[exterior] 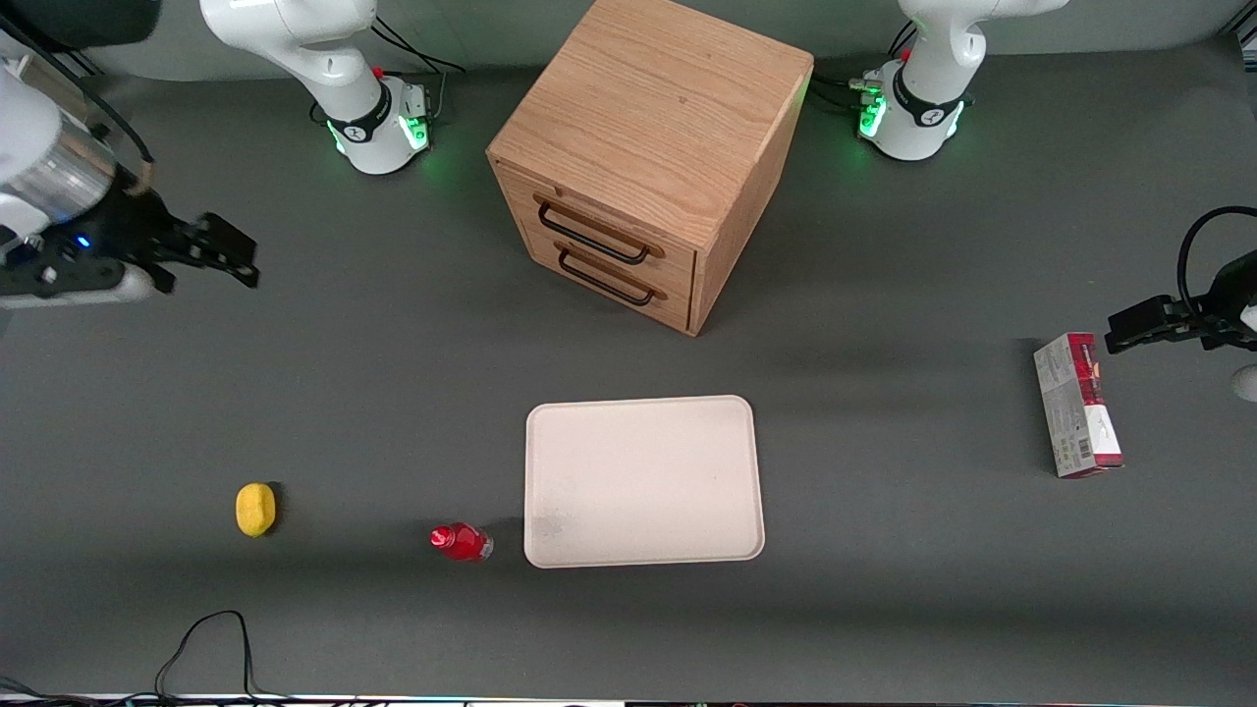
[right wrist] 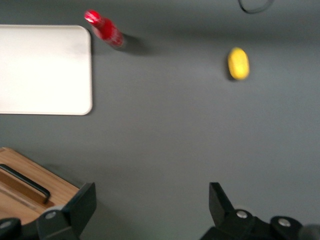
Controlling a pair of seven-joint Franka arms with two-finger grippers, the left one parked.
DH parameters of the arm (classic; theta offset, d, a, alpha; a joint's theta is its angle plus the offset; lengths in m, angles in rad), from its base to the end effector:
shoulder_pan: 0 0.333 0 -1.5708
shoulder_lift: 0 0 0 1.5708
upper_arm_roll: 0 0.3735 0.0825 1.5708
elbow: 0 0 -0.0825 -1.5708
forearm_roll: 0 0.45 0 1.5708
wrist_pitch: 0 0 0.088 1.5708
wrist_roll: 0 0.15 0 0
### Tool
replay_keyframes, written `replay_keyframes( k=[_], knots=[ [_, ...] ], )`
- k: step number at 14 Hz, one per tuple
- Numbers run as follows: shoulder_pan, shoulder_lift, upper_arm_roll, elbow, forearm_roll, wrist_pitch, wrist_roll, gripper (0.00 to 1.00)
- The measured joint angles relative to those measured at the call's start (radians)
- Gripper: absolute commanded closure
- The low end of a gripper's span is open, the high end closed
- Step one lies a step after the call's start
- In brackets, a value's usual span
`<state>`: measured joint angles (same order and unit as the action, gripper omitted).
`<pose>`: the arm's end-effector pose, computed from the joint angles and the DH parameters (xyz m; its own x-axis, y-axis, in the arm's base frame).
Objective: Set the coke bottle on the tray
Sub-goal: 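Move the open right gripper down over the red Coca-Cola bottle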
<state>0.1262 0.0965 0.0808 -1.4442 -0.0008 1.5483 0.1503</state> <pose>0.6411 0.1318 0.6437 0.9984 0.0562 0.0068 0.0563 -0.9984 -0.0081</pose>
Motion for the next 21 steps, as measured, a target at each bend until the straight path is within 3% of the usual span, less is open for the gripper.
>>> replay_keyframes(
  k=[4,8,17,21],
  knots=[
    [0.004,0.366,0.071,0.384,0.000,-0.036,0.072,0.00],
    [0.028,0.586,0.085,0.571,-0.037,0.015,0.086,0.01],
    [0.084,0.790,0.093,0.608,-0.154,0.266,0.157,0.01],
    [0.085,0.886,0.093,0.610,-0.161,0.381,0.164,0.03]
  ],
)
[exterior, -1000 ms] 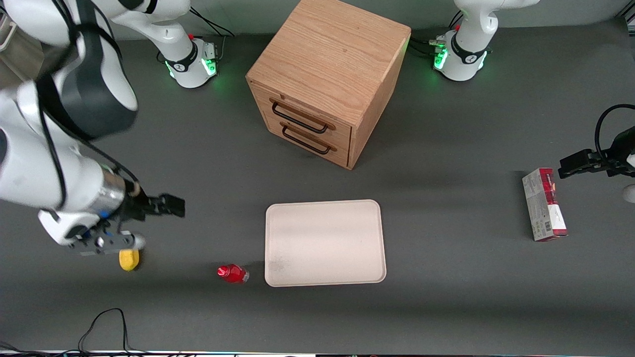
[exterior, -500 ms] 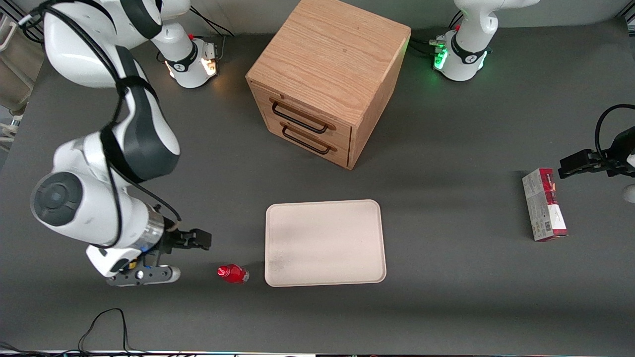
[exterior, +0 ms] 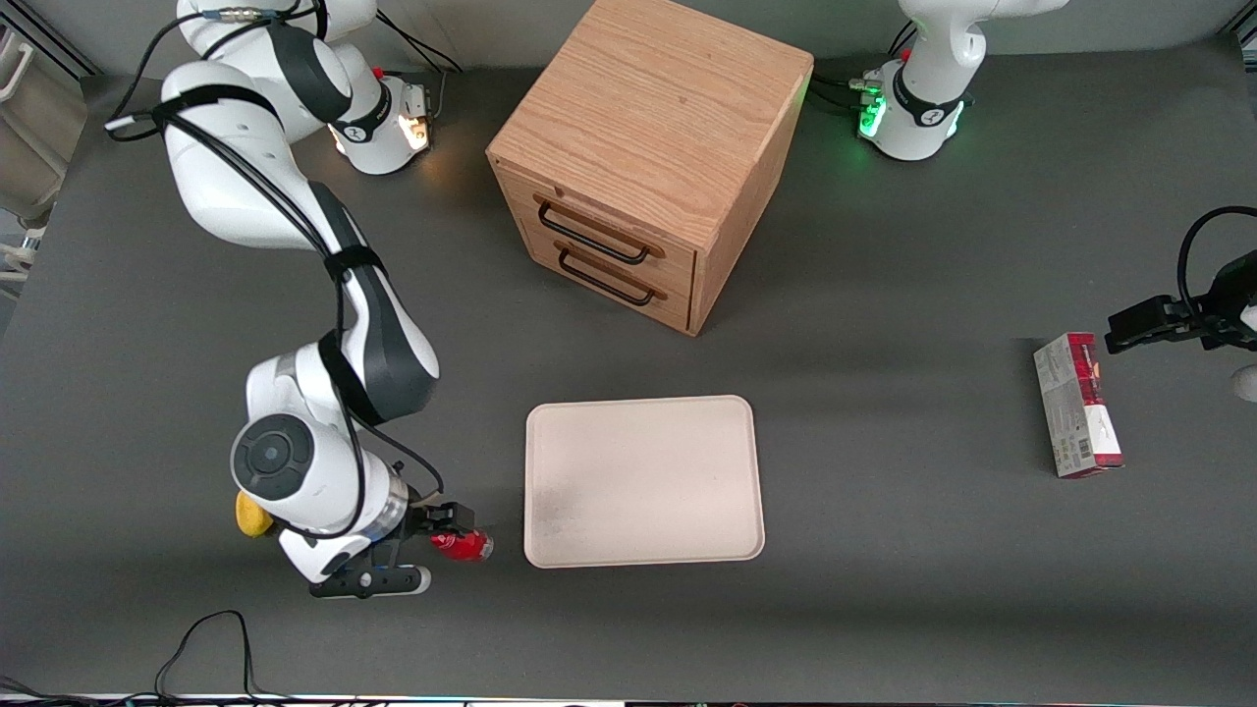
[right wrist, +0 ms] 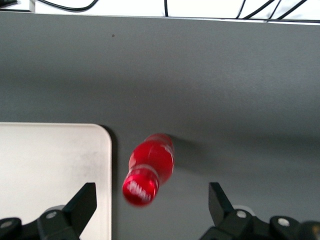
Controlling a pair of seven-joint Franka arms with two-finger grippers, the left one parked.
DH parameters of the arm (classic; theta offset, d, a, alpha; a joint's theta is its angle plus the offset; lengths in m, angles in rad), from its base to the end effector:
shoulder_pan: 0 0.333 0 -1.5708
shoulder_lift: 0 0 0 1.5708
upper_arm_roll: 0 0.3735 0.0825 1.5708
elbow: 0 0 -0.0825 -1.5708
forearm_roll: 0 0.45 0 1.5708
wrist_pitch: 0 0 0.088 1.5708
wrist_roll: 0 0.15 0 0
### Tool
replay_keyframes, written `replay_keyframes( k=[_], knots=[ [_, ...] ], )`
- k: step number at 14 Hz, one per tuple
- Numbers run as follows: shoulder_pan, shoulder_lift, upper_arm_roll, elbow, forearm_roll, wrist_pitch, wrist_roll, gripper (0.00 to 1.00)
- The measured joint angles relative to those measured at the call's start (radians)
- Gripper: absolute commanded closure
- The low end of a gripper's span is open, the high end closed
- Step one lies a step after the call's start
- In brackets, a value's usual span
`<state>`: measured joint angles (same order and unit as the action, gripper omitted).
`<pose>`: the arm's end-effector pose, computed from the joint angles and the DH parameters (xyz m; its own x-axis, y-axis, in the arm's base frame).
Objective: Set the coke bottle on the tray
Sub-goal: 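Move the open right gripper down over the red Coca-Cola bottle, then close the right gripper around the red bottle's body and lift it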
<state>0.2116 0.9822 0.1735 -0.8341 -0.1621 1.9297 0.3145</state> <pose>0.8789 0.2651 0.3088 0.9922 0.0313 0.1207 0.0346 -0.9991 -0.0251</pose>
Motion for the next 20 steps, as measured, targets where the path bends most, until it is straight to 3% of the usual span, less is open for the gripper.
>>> replay_keyframes(
  k=[4,11,12,16,20],
  knots=[
    [0.002,0.023,0.001,0.001,0.000,0.025,0.001,0.13],
    [0.006,0.023,0.003,0.002,0.000,0.018,0.005,0.96],
    [0.006,0.023,0.002,0.003,-0.002,0.016,0.005,1.00],
    [0.004,0.017,0.002,0.015,-0.002,-0.024,0.005,1.00],
    [-0.001,-0.084,0.026,0.062,-0.002,-0.185,0.003,1.00]
  ],
)
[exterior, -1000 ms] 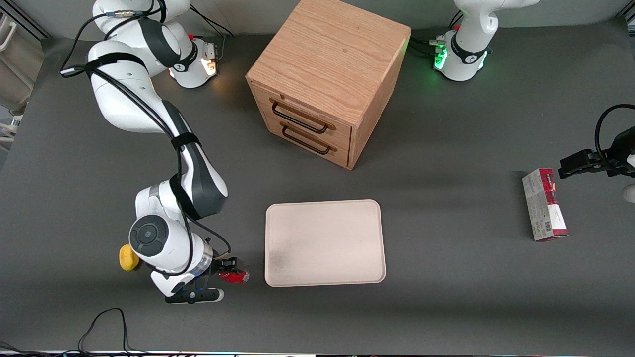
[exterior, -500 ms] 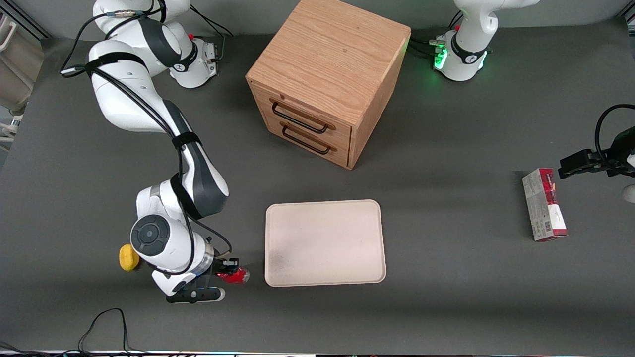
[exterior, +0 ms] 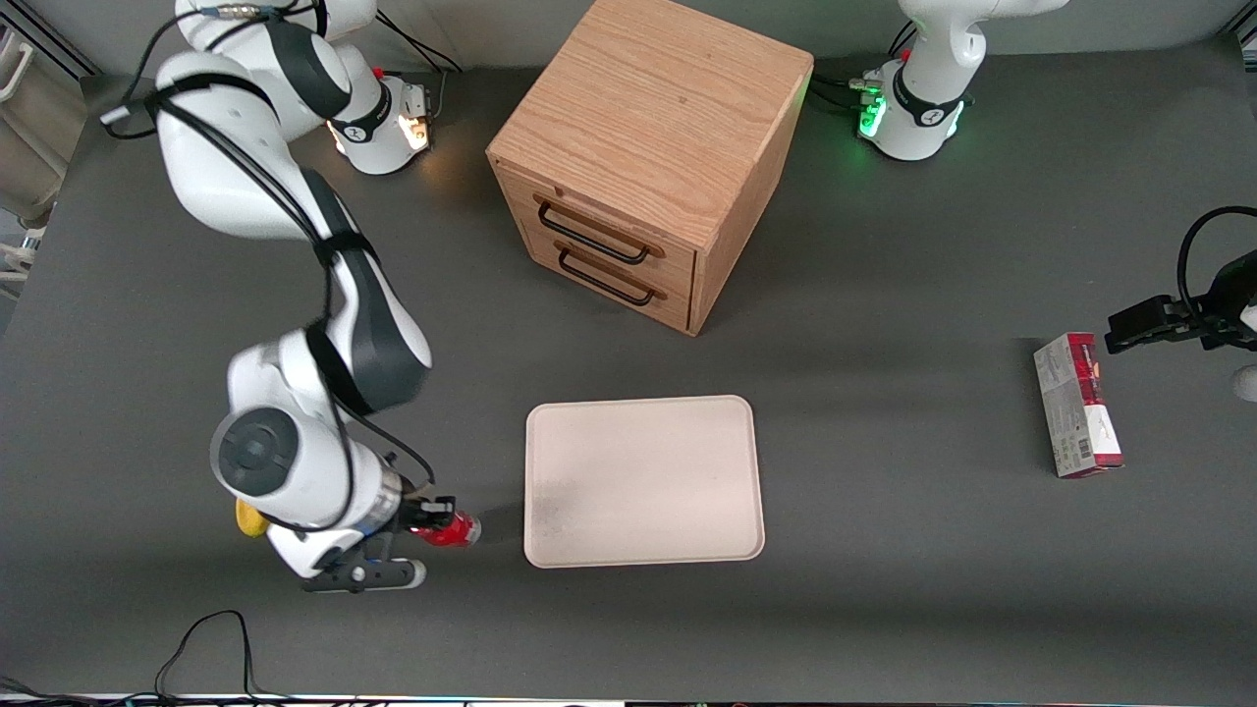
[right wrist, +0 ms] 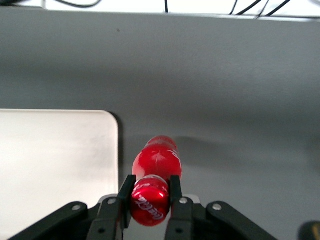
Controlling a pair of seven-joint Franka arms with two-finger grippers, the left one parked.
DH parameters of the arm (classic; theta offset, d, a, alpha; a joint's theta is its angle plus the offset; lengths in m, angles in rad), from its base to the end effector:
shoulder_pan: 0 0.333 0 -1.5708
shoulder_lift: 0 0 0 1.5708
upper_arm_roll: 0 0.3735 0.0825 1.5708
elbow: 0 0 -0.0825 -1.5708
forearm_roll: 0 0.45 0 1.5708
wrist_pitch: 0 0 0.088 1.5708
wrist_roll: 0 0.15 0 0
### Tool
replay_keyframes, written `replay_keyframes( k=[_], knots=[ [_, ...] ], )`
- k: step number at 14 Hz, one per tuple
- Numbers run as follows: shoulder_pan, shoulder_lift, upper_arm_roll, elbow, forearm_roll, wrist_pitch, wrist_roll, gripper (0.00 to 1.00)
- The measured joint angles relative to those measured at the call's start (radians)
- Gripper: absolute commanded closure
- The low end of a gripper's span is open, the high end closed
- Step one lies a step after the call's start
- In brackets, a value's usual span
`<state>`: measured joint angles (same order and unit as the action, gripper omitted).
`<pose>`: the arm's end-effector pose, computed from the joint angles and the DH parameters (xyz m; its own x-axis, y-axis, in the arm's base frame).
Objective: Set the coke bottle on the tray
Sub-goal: 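Close the right gripper around the red bottle's body and lift it, then carry the held red bottle over the white tray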
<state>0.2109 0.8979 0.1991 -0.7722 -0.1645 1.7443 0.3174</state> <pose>0.8584 0.2651 0.4020 0.9960 0.0327 0.0833 0.0344 -0.9992 -0.0184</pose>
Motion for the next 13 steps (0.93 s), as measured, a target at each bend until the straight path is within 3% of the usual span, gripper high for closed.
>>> replay_keyframes(
  k=[6,13],
  knots=[
    [-0.020,-0.230,0.067,0.003,0.000,-0.224,-0.043,1.00],
    [0.007,-0.218,0.172,-0.023,-0.004,-0.101,-0.027,1.00]
  ],
)
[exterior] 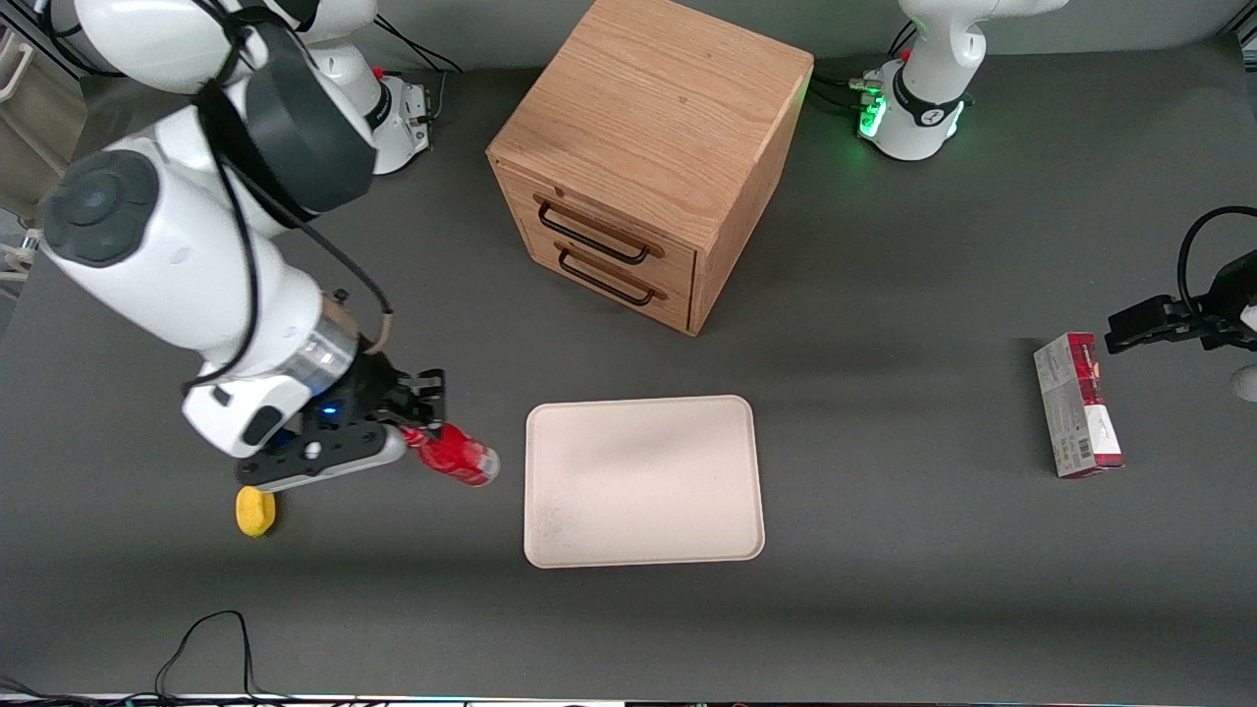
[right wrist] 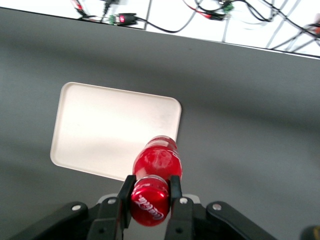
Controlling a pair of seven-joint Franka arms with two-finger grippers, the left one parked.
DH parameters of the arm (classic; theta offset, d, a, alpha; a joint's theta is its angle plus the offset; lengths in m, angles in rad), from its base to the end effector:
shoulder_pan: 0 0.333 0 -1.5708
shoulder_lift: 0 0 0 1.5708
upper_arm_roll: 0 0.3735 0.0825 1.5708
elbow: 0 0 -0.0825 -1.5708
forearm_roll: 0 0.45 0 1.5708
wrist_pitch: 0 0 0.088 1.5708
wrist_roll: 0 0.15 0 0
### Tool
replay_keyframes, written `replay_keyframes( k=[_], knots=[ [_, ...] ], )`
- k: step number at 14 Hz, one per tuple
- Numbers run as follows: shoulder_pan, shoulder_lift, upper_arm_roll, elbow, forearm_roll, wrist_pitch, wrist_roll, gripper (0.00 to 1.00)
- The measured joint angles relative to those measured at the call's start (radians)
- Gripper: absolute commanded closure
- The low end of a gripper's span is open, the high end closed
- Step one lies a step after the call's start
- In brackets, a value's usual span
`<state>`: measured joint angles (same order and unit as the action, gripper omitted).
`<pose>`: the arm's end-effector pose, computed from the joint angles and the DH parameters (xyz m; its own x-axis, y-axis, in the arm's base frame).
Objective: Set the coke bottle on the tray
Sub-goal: 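Carry the held red bottle over the white tray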
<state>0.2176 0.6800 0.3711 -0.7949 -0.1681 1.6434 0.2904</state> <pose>0.7751 0.3399 0.5822 0.9688 0.1789 0.1714 0.2004 -0.9727 -0.1173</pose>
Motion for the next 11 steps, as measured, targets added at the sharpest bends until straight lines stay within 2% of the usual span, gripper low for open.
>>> replay_keyframes(
  k=[5,7,9,11],
  knots=[
    [0.051,0.076,0.076,-0.013,-0.145,0.048,0.014,1.00],
    [0.054,0.132,0.083,-0.026,-0.169,0.100,0.013,1.00],
    [0.062,0.189,0.087,-0.031,-0.233,0.135,0.011,1.00],
    [0.077,0.239,0.088,-0.032,-0.267,0.168,0.011,1.00]
  ],
)
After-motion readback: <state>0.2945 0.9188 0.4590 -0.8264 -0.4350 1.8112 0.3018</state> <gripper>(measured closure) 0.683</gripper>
